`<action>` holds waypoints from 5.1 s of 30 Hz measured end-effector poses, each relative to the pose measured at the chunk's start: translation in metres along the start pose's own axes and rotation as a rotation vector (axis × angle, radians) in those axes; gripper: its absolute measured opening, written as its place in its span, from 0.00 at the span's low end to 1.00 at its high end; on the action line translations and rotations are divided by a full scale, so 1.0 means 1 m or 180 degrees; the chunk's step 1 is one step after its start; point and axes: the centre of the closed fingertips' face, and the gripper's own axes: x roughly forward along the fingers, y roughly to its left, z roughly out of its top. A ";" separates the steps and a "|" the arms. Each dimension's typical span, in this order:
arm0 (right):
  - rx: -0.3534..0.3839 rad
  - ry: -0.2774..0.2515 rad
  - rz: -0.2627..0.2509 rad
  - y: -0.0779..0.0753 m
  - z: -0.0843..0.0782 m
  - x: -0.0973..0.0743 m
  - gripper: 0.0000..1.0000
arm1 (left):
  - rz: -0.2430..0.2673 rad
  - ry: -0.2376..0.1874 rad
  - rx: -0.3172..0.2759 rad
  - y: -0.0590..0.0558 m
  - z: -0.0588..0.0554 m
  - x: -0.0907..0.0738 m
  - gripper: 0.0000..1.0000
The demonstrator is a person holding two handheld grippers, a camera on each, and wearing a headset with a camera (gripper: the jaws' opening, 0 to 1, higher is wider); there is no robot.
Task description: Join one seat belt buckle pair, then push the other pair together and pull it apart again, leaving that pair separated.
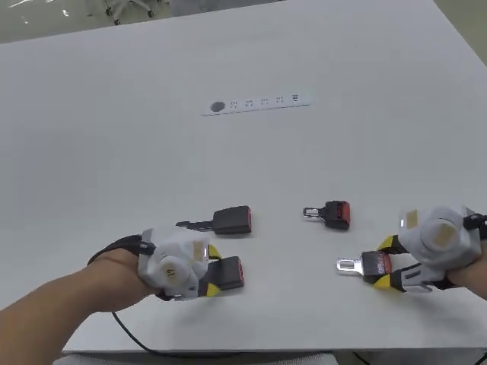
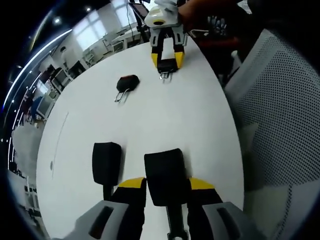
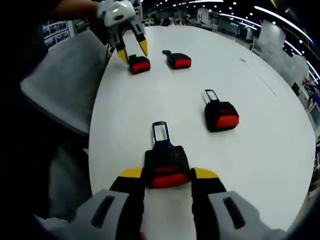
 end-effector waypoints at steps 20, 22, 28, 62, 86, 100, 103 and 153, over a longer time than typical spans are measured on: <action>0.0013 -0.0041 -0.0017 -0.003 0.004 0.004 0.35 | -0.0044 -0.0055 -0.0041 -0.001 0.005 0.005 0.32; 0.0011 -0.0048 -0.0017 -0.003 0.004 0.004 0.35 | -0.0036 -0.0057 -0.0077 -0.002 0.005 0.005 0.32; -0.0053 -0.0059 -0.0001 -0.004 0.004 0.004 0.35 | -0.0025 -0.0074 -0.0085 -0.002 0.005 0.005 0.32; 0.0057 -0.0092 -0.0077 0.009 0.037 0.026 0.35 | 0.0005 0.0021 0.0013 -0.003 0.002 0.009 0.32; -0.0043 -0.0241 -0.0044 0.032 0.080 0.052 0.35 | -0.0010 0.0004 0.0058 -0.005 0.007 0.011 0.32; -0.0152 -0.0272 0.0005 0.041 0.098 0.062 0.35 | -0.0023 0.0022 0.0050 -0.004 0.007 0.011 0.32; -0.0190 -0.0267 0.0023 0.046 0.106 0.067 0.35 | -0.0021 0.0028 0.0043 -0.005 0.007 0.011 0.32; -0.0325 -0.0375 0.0003 0.061 0.140 0.086 0.33 | 0.0016 0.0011 -0.0055 -0.004 0.007 0.014 0.31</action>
